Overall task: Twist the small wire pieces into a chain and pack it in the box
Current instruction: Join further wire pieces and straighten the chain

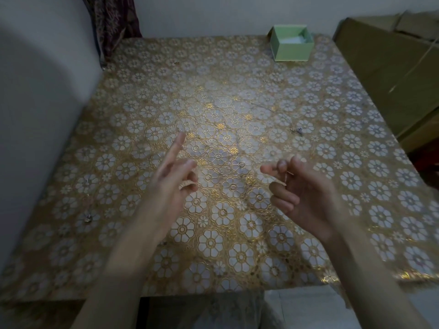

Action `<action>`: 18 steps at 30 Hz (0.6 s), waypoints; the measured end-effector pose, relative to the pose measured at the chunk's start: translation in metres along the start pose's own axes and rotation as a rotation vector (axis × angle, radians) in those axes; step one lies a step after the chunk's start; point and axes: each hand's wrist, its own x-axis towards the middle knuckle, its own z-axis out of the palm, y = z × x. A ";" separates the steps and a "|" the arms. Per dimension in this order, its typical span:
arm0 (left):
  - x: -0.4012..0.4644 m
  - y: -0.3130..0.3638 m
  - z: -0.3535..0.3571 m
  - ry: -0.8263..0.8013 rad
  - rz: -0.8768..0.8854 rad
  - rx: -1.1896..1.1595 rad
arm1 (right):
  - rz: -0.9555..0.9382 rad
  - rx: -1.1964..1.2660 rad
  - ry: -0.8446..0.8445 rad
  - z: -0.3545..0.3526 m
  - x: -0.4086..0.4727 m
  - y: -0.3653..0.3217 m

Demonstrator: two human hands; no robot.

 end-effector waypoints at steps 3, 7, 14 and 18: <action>0.002 0.004 0.004 0.000 -0.104 -0.475 | 0.011 0.147 0.035 -0.005 0.003 0.003; 0.000 0.009 0.009 -0.015 -0.121 -0.725 | 0.039 0.408 0.066 -0.012 0.008 0.010; 0.000 0.025 0.001 -0.166 0.019 -0.319 | 0.109 0.030 0.328 -0.013 0.010 0.013; 0.001 0.053 0.005 -0.300 0.181 0.299 | 0.036 -0.663 0.314 0.007 0.016 0.011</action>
